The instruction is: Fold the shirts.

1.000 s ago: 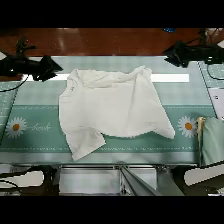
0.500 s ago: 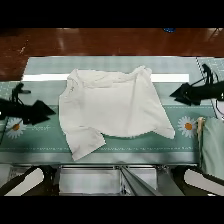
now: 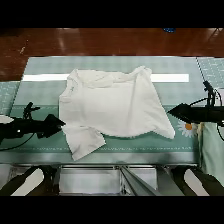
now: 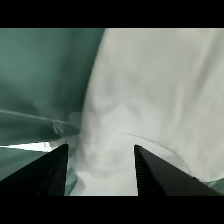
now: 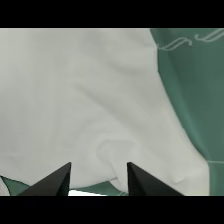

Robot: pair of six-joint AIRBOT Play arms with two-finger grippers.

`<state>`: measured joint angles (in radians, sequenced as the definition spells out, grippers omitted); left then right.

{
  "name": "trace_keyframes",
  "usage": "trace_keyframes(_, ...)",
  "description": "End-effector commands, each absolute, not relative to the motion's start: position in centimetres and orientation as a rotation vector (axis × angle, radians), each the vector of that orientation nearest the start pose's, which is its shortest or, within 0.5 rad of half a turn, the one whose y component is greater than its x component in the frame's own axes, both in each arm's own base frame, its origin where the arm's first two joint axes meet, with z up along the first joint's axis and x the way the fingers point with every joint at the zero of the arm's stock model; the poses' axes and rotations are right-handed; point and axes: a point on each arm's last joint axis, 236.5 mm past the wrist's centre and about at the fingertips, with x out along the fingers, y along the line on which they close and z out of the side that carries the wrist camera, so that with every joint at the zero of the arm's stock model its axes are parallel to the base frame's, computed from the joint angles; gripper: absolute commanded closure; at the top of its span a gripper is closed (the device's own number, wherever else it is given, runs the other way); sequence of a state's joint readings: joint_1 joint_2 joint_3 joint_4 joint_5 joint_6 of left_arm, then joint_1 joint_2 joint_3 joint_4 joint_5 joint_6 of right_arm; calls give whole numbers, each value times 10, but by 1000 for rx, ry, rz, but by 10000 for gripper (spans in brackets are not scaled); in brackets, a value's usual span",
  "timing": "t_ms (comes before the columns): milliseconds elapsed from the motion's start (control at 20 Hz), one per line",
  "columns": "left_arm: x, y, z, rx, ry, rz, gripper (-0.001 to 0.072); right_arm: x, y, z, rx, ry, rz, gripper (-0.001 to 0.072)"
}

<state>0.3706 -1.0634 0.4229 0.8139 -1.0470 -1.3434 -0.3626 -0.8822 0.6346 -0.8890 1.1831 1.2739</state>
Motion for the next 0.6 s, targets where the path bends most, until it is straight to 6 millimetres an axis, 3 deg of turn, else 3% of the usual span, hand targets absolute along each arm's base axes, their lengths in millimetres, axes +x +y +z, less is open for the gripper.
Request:
trace_keyframes(0,251,-62,-114,-926,1390,-17,198,280,27,15,655,1097,152,305)
trace_keyframes(50,248,-68,-118,-917,1416,-31,205,281,13,18,683,1069,103,305)
trace_keyframes(100,245,-74,-120,-907,1439,-45,353,279,-3,17,713,1057,55,304)
trace_keyframes(150,243,-78,-121,-890,1449,-65,657,273,-15,14,735,1068,17,305)
trace_keyframes(200,244,-79,-120,-871,1446,-83,691,260,-24,7,749,1106,-17,304)
trace_keyframes(300,249,-79,-115,-859,1435,-97,691,236,-29,-18,790,1204,-101,305)
trace_keyframes(550,265,-77,-101,-840,1402,-128,691,179,6,-73,903,1429,-110,305)
